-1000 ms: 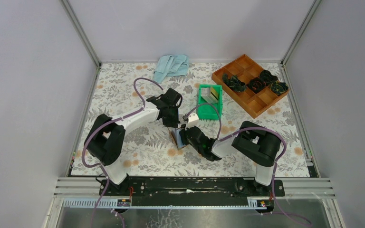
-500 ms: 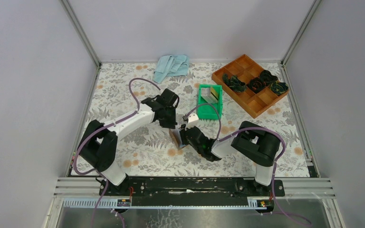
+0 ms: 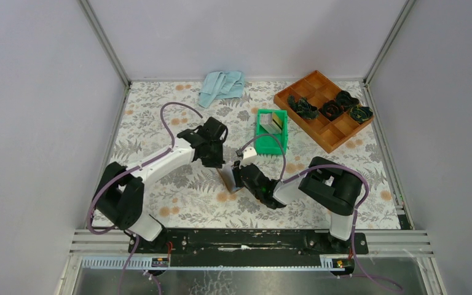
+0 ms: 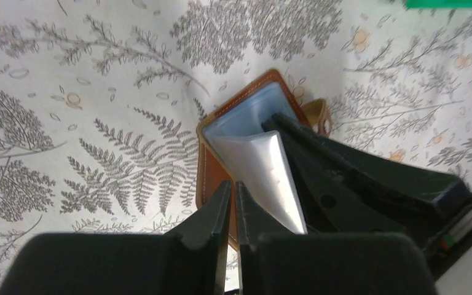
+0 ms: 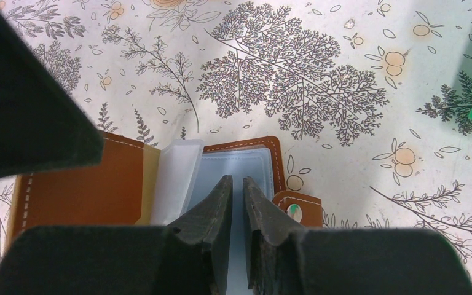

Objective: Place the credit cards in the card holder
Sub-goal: Open the card holder at the center of the board.

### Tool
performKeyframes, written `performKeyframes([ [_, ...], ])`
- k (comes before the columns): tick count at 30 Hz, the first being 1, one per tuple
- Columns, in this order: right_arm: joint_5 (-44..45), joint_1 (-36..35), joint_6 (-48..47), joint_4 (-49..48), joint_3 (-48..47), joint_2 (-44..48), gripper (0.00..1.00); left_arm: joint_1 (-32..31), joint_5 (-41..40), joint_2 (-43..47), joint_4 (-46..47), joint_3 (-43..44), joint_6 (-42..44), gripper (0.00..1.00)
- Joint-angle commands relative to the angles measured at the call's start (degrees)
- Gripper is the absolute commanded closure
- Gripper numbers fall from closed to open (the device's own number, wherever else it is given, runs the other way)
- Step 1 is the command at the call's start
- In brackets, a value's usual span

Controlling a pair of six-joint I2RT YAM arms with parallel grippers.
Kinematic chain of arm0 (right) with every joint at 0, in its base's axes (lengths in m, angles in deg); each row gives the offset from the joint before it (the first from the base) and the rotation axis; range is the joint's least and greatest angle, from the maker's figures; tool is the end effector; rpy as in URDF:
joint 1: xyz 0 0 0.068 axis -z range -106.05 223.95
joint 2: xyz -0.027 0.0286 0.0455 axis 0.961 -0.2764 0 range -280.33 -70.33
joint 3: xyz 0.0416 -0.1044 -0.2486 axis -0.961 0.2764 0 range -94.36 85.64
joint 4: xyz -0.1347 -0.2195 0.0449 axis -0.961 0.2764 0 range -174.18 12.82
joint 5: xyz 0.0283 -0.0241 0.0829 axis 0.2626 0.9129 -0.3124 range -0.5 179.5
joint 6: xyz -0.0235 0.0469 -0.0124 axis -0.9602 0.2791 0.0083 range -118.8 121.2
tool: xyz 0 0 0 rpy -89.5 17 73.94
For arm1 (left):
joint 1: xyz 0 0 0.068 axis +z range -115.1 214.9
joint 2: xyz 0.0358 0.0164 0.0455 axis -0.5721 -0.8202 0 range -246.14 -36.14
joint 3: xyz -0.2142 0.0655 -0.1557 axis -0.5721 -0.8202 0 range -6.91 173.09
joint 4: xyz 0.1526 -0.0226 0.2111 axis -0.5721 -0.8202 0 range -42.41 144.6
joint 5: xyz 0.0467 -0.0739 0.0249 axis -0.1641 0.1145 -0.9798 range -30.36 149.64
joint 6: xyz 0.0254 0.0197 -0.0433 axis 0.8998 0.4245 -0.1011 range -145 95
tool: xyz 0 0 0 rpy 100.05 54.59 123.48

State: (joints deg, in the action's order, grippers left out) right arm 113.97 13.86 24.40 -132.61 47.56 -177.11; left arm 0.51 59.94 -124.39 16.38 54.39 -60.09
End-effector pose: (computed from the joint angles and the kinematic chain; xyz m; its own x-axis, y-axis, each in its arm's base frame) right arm 0.1827 0.2881 0.1230 -0.3931 0.0354 -0.9188 -0.4791 0.8450 0.2376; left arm 0.2503 -0.1716 0.2204 -0.9385 -0.0543 -0.3410 0.0330 0.9689 -0.2452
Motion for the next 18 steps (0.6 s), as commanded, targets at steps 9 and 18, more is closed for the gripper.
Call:
performKeyframes([
  [9,0.9,-0.9,-1.2,3.7,-0.4,-1.6,0.81,0.4,-1.6,-15.0,4.3,13.9,1.0,0.84],
  [18,0.8,-1.0,-1.4,3.6,-0.5,-1.7,0.81,0.4,4.5,-21.0,4.2,16.7,2.9,0.84],
])
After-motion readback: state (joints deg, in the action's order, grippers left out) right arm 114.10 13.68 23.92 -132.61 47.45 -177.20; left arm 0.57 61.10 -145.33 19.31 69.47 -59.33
